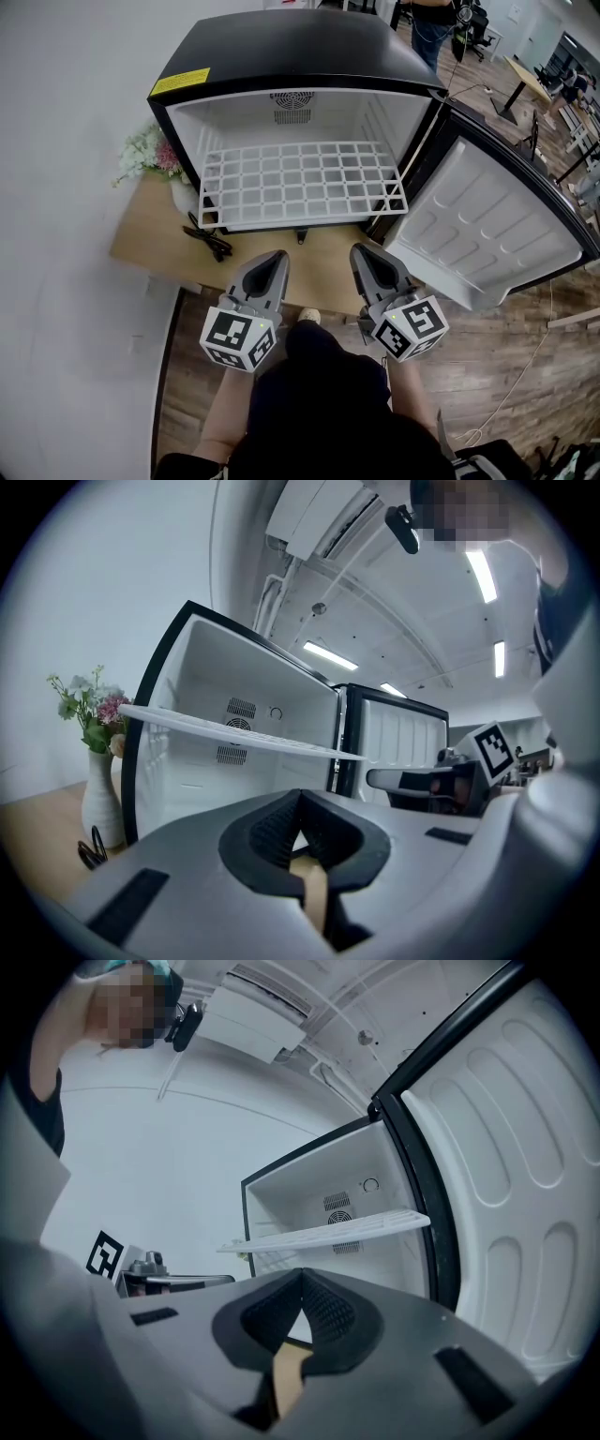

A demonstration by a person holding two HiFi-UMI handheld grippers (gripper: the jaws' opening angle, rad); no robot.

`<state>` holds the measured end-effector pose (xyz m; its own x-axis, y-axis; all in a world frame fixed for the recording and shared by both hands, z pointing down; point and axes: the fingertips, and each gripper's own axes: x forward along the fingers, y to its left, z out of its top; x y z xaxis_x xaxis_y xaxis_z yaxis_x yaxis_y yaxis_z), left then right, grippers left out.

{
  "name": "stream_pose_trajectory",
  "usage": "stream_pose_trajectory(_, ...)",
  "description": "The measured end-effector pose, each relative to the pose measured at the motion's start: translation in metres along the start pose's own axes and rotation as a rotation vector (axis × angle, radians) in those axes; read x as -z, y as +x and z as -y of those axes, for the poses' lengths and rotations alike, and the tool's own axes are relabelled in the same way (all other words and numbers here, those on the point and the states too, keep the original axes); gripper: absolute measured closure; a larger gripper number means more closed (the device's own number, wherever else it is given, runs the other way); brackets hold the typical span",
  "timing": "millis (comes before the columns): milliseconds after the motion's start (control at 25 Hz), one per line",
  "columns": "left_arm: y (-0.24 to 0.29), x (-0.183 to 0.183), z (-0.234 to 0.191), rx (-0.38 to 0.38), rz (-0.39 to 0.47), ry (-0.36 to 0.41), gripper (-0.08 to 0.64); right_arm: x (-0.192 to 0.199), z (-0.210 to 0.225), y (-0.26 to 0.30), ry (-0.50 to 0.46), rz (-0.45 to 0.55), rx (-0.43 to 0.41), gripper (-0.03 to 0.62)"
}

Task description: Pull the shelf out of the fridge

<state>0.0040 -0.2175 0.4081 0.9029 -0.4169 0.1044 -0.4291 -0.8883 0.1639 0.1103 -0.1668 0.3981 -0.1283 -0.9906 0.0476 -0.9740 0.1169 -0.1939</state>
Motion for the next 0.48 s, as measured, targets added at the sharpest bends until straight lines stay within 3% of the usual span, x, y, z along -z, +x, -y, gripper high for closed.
stream_pose_trajectory(480, 0.0039, 0.0019, -0.0105, -0.034, 0.001, -0.019, 0.555, 0.0078, 0.0029, 0.0047, 0.003, -0.031, 0.008, 0.601)
